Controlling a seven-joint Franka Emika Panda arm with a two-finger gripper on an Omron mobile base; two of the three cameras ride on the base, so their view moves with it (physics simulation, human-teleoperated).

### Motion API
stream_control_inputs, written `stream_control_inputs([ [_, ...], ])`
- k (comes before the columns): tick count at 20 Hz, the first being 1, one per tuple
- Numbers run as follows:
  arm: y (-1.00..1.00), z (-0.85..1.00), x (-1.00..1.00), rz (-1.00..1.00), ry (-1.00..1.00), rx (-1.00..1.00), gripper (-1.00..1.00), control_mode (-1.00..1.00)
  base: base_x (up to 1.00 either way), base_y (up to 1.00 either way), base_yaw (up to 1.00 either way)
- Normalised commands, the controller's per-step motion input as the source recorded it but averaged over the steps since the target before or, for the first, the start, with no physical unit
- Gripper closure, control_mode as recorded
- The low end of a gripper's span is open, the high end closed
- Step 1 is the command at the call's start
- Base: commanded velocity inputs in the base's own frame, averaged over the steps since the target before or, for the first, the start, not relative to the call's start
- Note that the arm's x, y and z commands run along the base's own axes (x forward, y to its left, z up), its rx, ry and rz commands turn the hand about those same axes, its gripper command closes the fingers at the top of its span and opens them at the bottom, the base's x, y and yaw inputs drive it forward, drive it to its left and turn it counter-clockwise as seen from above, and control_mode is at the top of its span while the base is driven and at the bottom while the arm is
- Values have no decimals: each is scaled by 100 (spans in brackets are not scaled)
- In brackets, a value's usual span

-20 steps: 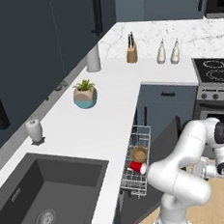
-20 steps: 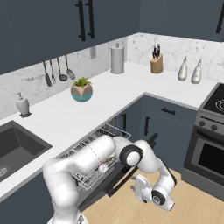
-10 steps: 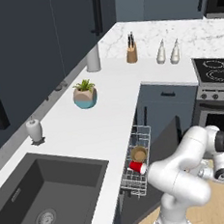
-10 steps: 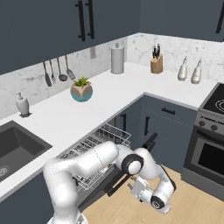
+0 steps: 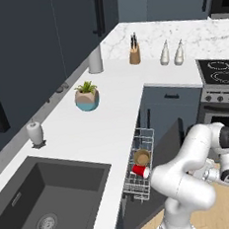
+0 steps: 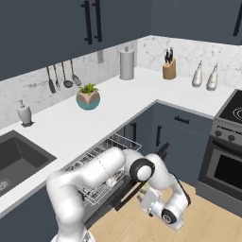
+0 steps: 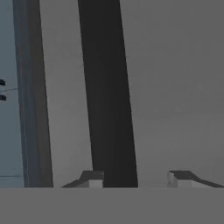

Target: Pick up the cup and bowl from the counter, place them in the dishwasher, and close the dishwasher door.

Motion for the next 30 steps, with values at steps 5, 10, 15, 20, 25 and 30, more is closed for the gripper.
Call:
stream_control_inputs([
  [5,100,47,3,-15,29,-15,-100,-100,0,0,0],
  [10,100,6,8,-15,22,-10,-100,-100,0,0,0],
  [15,100,0,18,-12,10,-5,-100,-100,0,0,0],
  [20,100,0,21,-3,0,0,-100,-100,0,0,0],
  [25,100,0,27,0,0,0,-100,-100,0,0,0],
  [30,100,0,34,0,0,-2,-100,-100,0,0,0],
])
